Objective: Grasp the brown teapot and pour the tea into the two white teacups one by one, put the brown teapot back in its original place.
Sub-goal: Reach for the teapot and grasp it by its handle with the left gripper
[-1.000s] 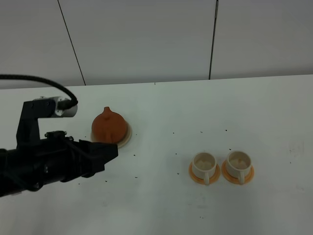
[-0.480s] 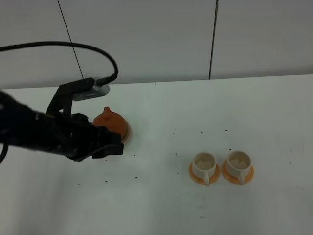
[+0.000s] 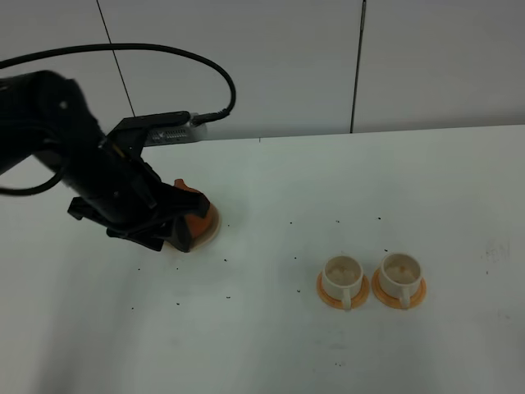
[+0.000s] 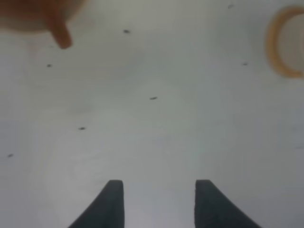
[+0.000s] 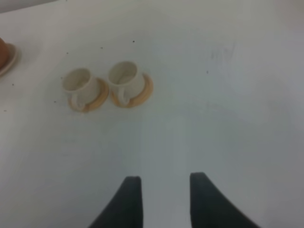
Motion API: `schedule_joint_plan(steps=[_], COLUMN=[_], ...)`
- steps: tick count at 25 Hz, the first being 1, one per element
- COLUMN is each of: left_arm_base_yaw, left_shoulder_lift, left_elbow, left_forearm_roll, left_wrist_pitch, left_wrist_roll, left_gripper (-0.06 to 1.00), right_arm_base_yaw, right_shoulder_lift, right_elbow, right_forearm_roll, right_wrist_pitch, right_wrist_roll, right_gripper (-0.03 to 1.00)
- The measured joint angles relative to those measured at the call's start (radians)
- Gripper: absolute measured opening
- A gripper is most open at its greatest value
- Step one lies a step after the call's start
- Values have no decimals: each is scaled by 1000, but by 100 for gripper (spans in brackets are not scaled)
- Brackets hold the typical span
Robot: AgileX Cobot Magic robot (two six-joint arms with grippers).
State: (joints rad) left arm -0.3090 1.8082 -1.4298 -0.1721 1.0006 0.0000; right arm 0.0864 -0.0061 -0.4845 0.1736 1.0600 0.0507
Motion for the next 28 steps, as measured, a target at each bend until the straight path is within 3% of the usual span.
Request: schedule_joint_plan(steps=[3,6,12,25,28], left_arm_base_yaw=[-21,-26,-26,-20,-18], left_shoulder_lift=[85,172,315,378,378], left_elbow=[-112,-221,-378,-412,-412], left_forearm_roll=[79,109,123,178,220], left_wrist_pitch=[97,183,185,185,185], left_wrist_roll=[-62,-101,-143,-186,-192], left_gripper=[42,42,42,42,42], right_arm_base_yaw=[0,0,0,0,0], right_shoulder_lift=[0,0,0,0,0], right_elbow=[0,0,0,0,0], right_forearm_roll=[0,0,0,0,0], right_wrist_pitch=[0,0,0,-1,-1], right_wrist_roll=[0,1,1,2,2], right_gripper=[24,24,24,24,24])
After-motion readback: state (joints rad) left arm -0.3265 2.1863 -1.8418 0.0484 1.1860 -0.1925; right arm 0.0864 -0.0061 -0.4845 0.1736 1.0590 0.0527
